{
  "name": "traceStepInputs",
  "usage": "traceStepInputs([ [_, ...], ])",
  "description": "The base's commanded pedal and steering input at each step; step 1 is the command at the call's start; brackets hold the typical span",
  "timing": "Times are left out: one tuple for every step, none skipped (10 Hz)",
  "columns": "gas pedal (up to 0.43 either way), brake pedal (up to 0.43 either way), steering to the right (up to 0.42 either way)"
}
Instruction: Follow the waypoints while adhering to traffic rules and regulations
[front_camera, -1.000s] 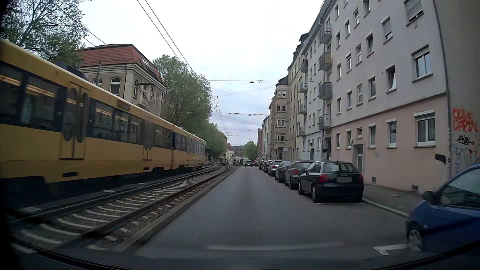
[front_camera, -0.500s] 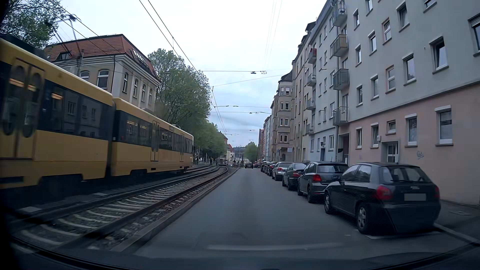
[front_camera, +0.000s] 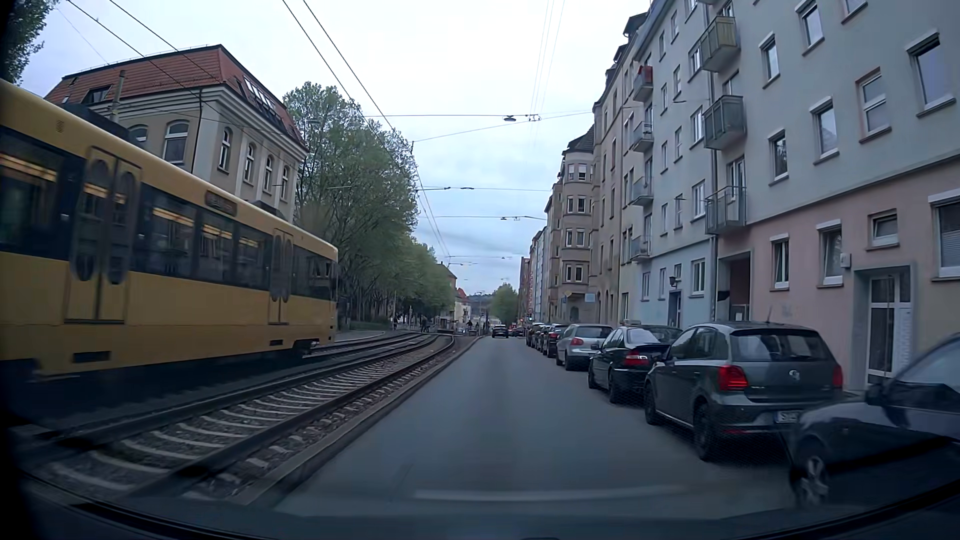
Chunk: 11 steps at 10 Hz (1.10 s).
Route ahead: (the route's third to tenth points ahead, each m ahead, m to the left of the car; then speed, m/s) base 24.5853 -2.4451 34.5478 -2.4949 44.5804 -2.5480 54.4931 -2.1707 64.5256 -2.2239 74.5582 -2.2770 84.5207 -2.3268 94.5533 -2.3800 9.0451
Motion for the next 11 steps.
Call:
traceStepInputs([
  [0.047,0.000,0.000],
  [0.047,0.000,0.000],
  [0.047,0.000,0.002],
  [0.047,0.000,0.002],
  [0.047,0.000,0.005],
  [0.047,0.000,0.010],
  [0.047,0.000,0.010],
  [0.047,0.000,0.009],
  [0.047,0.000,0.008],
  [0.047,0.000,0.004],
  [0.047,0.000,0.004],
])
